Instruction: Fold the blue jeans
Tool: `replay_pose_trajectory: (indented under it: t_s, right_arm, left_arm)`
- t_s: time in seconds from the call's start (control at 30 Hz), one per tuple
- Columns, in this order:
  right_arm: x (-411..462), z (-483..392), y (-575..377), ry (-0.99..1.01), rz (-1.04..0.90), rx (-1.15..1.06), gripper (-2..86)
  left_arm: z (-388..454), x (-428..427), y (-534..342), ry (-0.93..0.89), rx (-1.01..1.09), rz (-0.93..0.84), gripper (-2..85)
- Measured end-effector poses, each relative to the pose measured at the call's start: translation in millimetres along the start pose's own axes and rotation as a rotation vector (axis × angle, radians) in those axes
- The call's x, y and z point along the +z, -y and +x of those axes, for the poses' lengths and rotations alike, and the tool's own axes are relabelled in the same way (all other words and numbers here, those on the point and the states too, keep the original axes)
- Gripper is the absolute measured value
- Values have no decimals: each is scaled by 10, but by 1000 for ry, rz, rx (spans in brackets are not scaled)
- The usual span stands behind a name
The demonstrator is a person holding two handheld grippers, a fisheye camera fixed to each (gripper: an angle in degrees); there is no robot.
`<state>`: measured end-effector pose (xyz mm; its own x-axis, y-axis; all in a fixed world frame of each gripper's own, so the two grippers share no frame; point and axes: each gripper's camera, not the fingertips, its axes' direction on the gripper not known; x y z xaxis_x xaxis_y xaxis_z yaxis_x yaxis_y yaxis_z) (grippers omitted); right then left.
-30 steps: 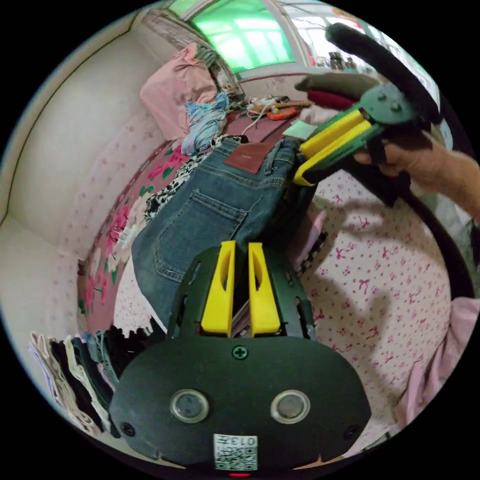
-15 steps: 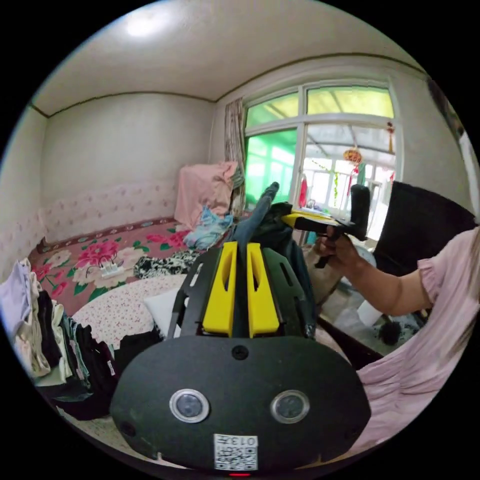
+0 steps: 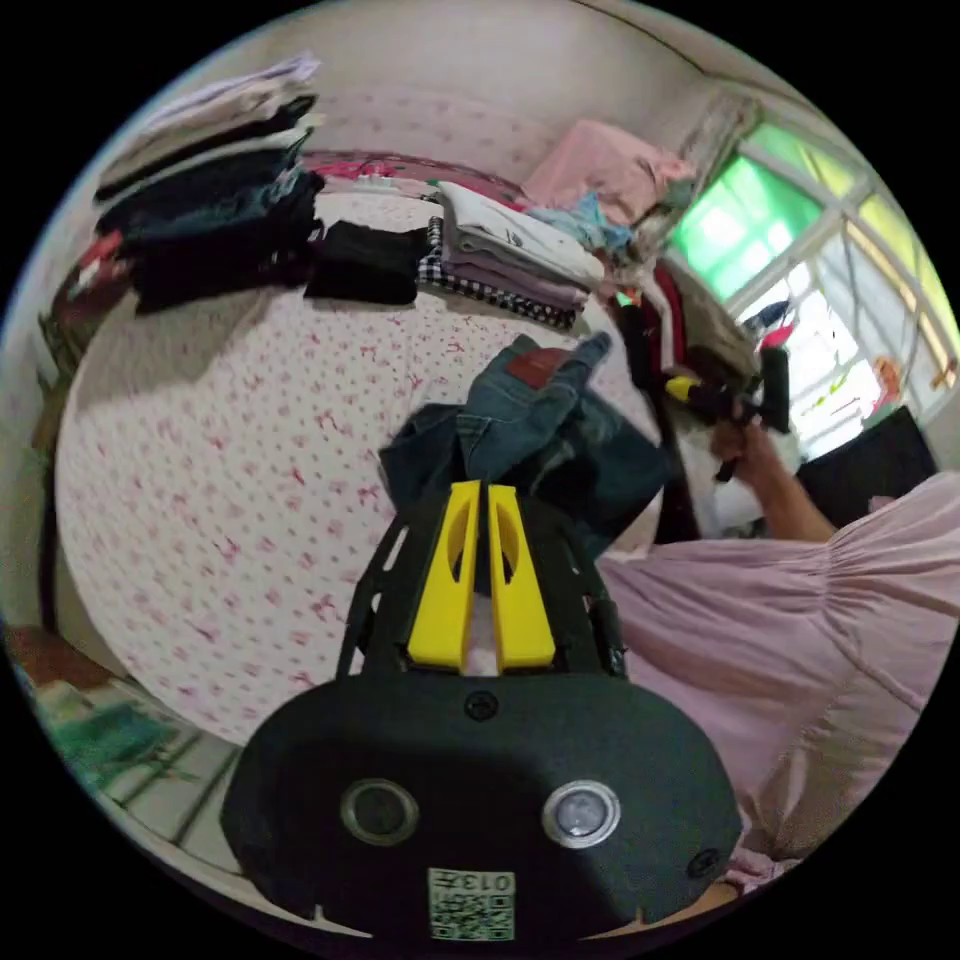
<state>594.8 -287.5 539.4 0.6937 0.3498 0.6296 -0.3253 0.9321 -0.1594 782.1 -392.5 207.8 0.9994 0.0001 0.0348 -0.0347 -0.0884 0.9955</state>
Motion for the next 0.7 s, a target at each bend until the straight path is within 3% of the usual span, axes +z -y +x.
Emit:
replay_pose_trajectory:
  t_s: [0.07,0.13,0.4,0.57,0.7]
  right_arm:
    - [59,-47,-210,8,2,45,51]
    - [92,-252,-311,-93,1,56,76]
    - [579,-689,-512,-257,-118,161,122]
    - [1313,-958,-644,-192,-228,288,114]
    - [1581,-1269,-539,-199,-158,380,39]
  left_arm:
    - [-287,-3,-379,-163,-177,88,25]
    - [-368,-89,-442,-149,-195,141,49]
    - [79,255,-22,-147,289,-54,133]
    - [-172,645,-201,-42,429,-148,27]
    - [-597,538,-238,-197,421,-114,4]
